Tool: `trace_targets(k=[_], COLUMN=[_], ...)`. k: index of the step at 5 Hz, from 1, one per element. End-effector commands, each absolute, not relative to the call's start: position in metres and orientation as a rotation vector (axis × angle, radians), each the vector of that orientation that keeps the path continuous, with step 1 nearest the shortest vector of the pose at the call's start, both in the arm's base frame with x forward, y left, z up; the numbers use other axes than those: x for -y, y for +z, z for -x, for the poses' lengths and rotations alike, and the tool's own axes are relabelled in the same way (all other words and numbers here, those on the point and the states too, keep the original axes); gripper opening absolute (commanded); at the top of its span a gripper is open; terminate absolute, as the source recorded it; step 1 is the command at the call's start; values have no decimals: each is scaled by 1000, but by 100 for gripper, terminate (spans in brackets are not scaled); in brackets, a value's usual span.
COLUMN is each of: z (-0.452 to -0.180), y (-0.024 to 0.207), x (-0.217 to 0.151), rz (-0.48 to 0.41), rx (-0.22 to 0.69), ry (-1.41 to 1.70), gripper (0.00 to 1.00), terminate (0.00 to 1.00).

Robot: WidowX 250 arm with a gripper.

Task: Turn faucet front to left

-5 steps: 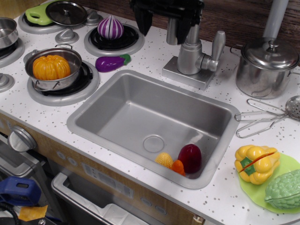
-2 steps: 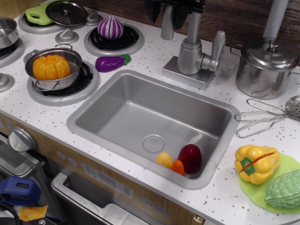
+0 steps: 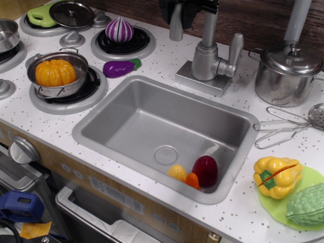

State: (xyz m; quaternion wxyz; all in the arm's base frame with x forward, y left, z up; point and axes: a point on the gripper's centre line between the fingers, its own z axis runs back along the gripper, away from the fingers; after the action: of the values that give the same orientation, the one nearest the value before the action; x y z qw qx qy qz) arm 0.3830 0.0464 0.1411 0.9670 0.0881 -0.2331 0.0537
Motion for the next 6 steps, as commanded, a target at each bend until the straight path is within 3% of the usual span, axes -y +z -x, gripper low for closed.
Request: trace_targets(k=[1,4,6], z=[-392,-427,-445], y=[153,153,152], x=[-83,-129,-149], rz=[-206,-226,-349], rx=[517,584,688], ry=[30,-67,-59], gripper=[0,0,0], terminate=[0,0,0])
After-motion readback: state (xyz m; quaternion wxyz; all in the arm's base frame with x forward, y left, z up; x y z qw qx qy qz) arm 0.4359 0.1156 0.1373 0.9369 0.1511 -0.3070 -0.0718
